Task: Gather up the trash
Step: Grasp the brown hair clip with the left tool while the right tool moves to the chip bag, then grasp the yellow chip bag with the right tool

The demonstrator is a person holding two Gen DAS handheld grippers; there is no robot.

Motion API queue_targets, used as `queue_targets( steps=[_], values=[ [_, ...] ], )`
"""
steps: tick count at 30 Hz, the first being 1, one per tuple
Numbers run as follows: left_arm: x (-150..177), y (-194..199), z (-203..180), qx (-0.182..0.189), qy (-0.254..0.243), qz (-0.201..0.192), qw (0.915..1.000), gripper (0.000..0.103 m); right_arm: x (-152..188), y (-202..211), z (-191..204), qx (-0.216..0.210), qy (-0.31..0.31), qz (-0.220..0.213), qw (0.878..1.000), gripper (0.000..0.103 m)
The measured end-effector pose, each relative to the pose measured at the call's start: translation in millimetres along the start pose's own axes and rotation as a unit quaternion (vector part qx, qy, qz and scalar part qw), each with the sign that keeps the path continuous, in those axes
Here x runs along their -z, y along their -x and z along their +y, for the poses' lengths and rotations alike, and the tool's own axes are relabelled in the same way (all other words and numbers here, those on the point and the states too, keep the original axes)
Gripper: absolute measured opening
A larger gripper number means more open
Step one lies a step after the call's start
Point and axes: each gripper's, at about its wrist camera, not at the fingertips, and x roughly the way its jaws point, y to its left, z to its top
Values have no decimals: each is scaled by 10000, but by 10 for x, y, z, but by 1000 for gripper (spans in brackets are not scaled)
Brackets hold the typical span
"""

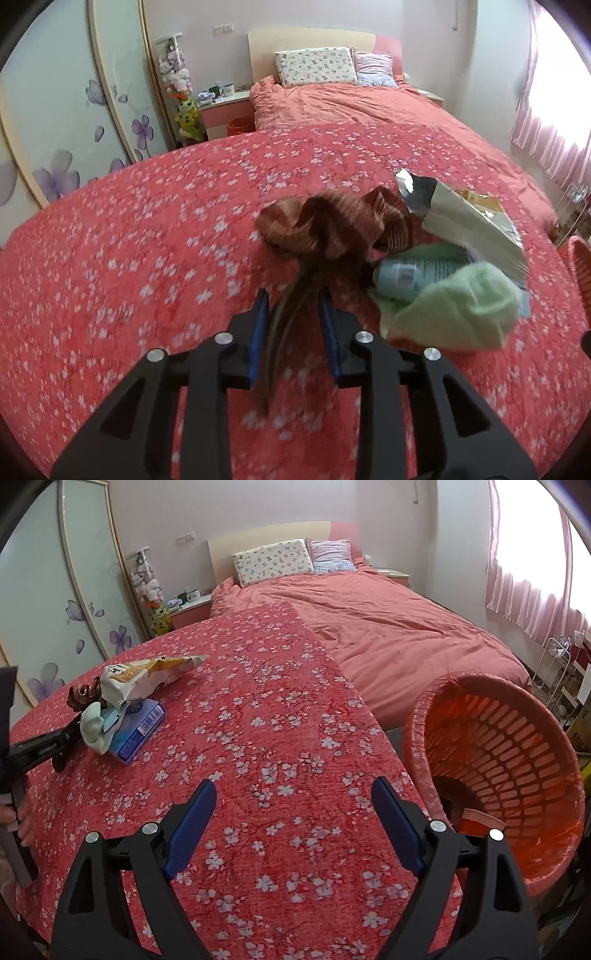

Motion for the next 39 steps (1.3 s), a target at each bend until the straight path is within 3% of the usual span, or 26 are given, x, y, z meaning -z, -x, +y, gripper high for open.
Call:
queue_targets(
  steps=[3, 4, 5, 7, 17, 25, 28, 35, 39],
  values=[
    [-49, -78, -4, -56, 62, 29, 10000, 27, -5, -1, -22, 6, -34, 15, 10000, 85],
    [-46, -76, 12, -47, 122, 13, 9999, 25, -9, -1, -35, 2, -46, 18, 10000, 85],
    [-42, -78, 27, -25, 172, 29, 9998, 16, -12, 1, -41, -6, -55, 19, 10000, 85],
    [21, -36, 101, 68, 258, 52, 9996, 14, -22, 6, -35, -28, -55, 13, 10000, 85],
    [410, 217, 740, 6, 790, 70, 9968, 14, -49, -21, 194, -217, 121, 5, 9997, 85],
    [446, 194, 786, -35, 944, 93, 9955, 15, -215, -78, 494, -507, 178, -88, 9985, 84],
    [462, 192, 833, 45, 1030, 79, 9946, 15, -346, -122, 649, -698, 177, -121, 9973, 78],
    [512, 195, 937, 188, 1176, 59, 9929, 16, -651, -329, 935, -957, -52, -60, 9954, 50],
    [515, 204, 931, 145, 1172, 65, 9930, 16, -781, -522, 1071, -963, -212, 138, 9950, 48]
  ],
)
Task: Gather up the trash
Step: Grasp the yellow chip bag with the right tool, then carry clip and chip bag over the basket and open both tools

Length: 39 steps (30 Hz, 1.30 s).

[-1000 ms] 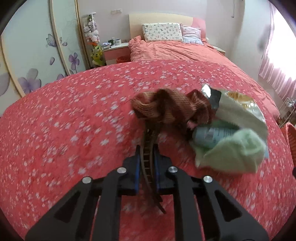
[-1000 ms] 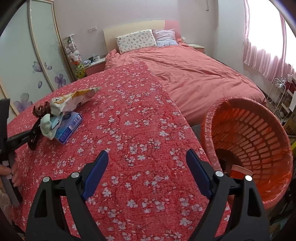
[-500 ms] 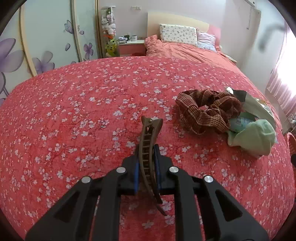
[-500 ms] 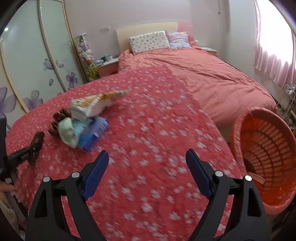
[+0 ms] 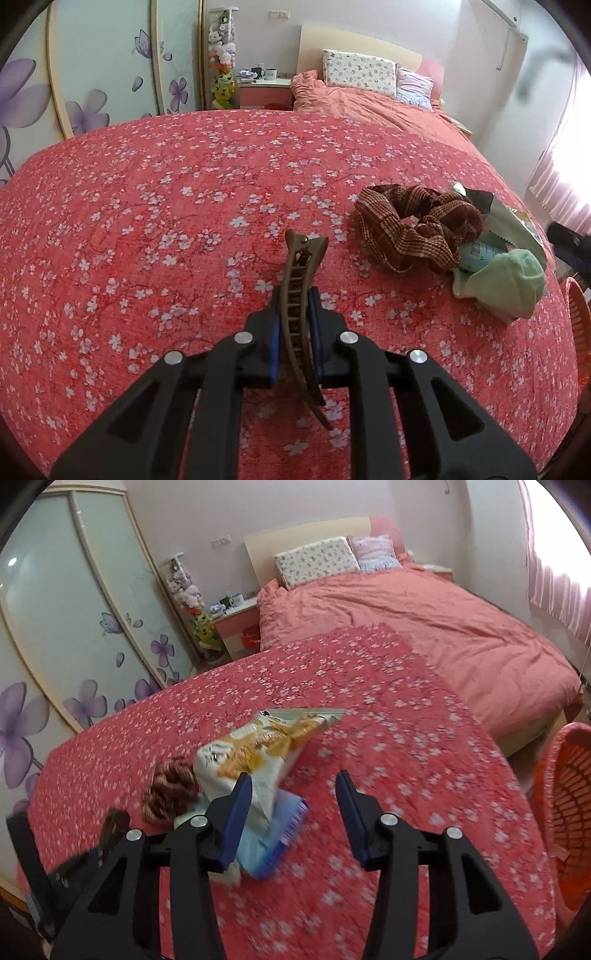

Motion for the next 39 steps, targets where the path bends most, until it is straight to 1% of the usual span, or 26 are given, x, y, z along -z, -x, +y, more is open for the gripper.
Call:
queue_targets(
  steps=[5, 10, 11, 12, 13, 14, 15, 17, 20, 25, 28, 31, 34, 37, 39],
  values=[
    [8, 19, 60, 147, 139, -8, 9998, 16, -105, -208, 48, -56, -372, 204, 9991, 48],
    [13, 26, 12, 96, 101, -4, 9999, 16, -109, -395, 67, 14, -588, 549, 9968, 47],
    [19, 28, -4, 87, 96, -4, 9999, 16, -97, -409, 55, 6, -624, 602, 9962, 41],
    [19, 29, -4, 91, 99, -4, 9999, 16, -85, -431, 42, -24, -675, 668, 9955, 38],
    [15, 29, -3, 102, 107, -3, 9999, 16, -63, -467, 30, -79, -748, 745, 9944, 33],
    [14, 30, 0, 117, 119, -3, 9999, 16, -65, -471, 24, -117, -783, 767, 9939, 27],
    [11, 29, 0, 134, 133, -4, 9998, 16, -49, -475, 22, -135, -796, 770, 9938, 23],
    [8, 31, -6, 136, 135, -3, 9998, 16, -34, -444, 21, -124, -758, 733, 9943, 11],
    [2, 29, -16, 118, 124, 0, 9999, 16, -36, -367, 38, -127, -690, 599, 9957, 7],
    [1, 29, -36, 106, 121, 1, 9999, 16, -116, -157, -5, -142, -636, 255, 9976, 6],
    [0, 29, -42, 114, 128, 1, 9999, 16, -158, -2, -49, 29, -497, -23, 9988, 6],
    [-3, 32, -50, 107, 122, 1, 9999, 16, -134, 110, -152, 390, -302, -215, 9986, 6],
    [-3, 32, -39, 135, 129, -5, 9998, 16, -52, 148, -295, 586, -232, -209, 9978, 6],
    [-4, 39, -24, 248, 155, -18, 9996, 14, 14, 177, -410, 661, -228, -170, 9974, 6],
    [5, 54, -24, 243, 146, -42, 9996, 14, 73, 205, -473, 743, -212, -163, 9969, 6]
  ],
)
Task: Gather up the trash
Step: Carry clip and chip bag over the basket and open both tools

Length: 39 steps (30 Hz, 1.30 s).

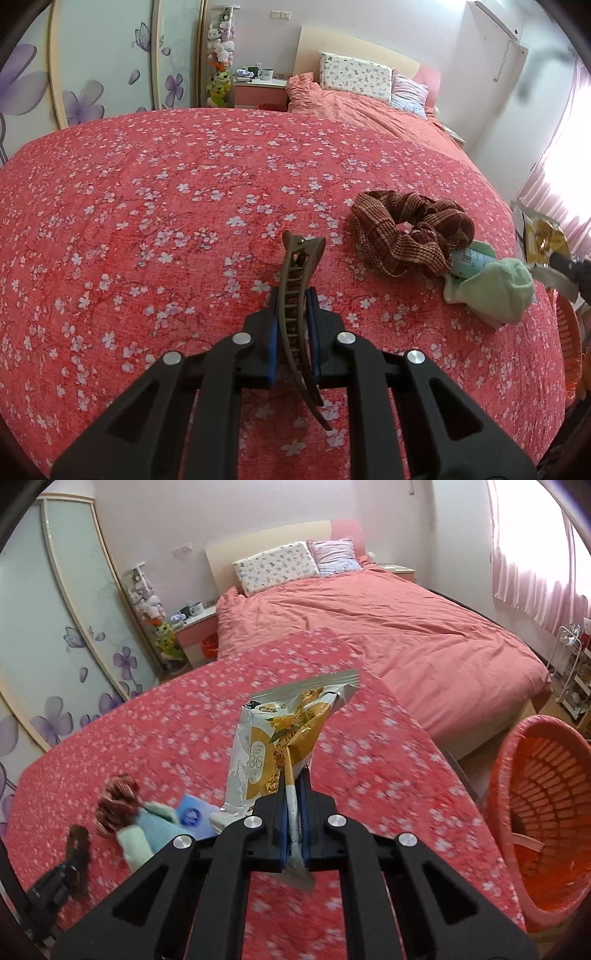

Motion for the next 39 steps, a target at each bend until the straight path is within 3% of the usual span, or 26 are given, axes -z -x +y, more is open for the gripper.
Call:
queue_targets(
  steps=[5, 12, 23, 31, 39],
  values=[
    [30, 153, -85, -51, -187, -266, 9995, 14, 77, 84, -149, 78, -34, -30, 10000, 6],
    [40, 393, -246, 75, -262, -348, 9990, 14, 152, 311, -237, 124, 77, -312, 9994, 6],
    [34, 865, -1071, 582, -696, -542, 9944, 14, 272, 855, -581, 293, 81, -951, 9950, 6],
    [148, 1068, -1938, 1285, -1173, -552, 9832, 14, 331, 1162, -1015, 658, -89, -1274, 9896, 6],
    [311, 1085, -2878, 2027, -1682, -337, 9641, 14, 370, 1311, -1474, 974, -372, -1433, 9842, 6]
  ],
)
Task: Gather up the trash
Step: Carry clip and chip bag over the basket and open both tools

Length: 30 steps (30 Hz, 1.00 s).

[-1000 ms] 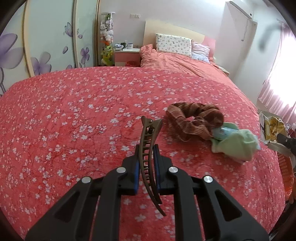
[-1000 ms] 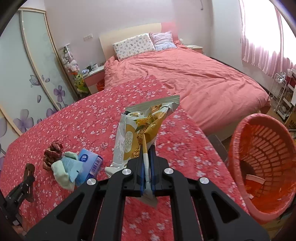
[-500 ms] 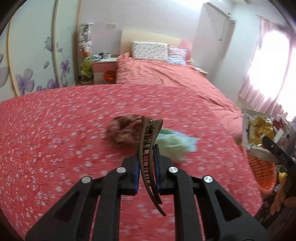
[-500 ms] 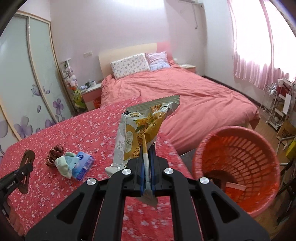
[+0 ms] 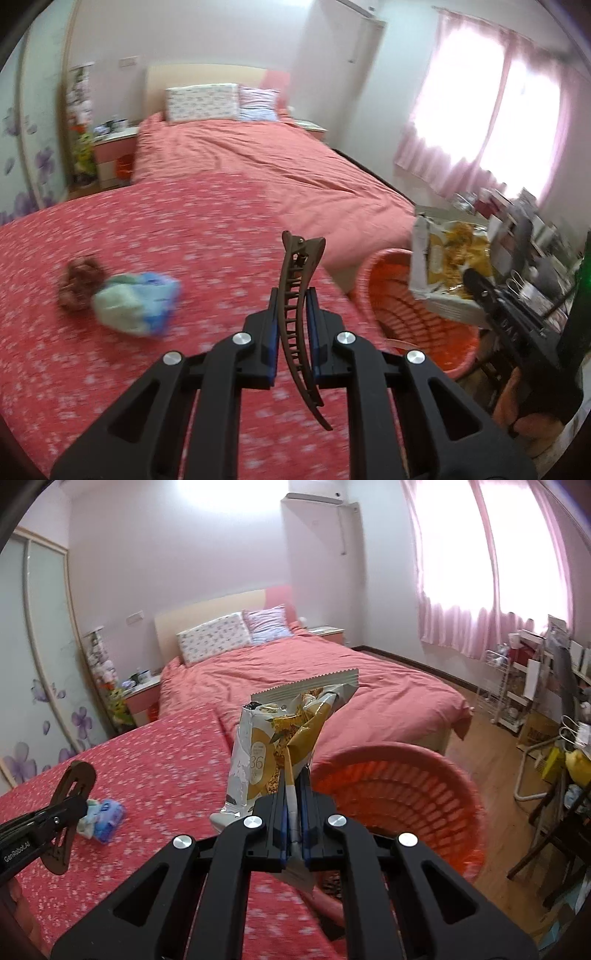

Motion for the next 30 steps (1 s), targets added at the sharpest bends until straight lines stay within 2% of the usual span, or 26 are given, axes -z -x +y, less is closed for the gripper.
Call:
queue_targets(
  steps=[8, 18, 23, 30],
  values=[
    [-27, -450, -739, 690, -351, 219, 9968, 14, 17, -26, -496, 295, -324, -57, 9990, 6],
    [14, -991, -1397, 1133, -664, 487, 9901, 14, 25, -88, -887, 414, -556, -95, 9975, 6],
    [46, -1265, -1543, 1197, -654, 667, 9884, 14, 63, -154, -990, 452, -651, -31, 9968, 6],
    [78, -1593, -1550, 1150, -581, 1004, 9866, 15, 109, -260, -1138, 419, -746, 123, 9963, 8]
  ],
)
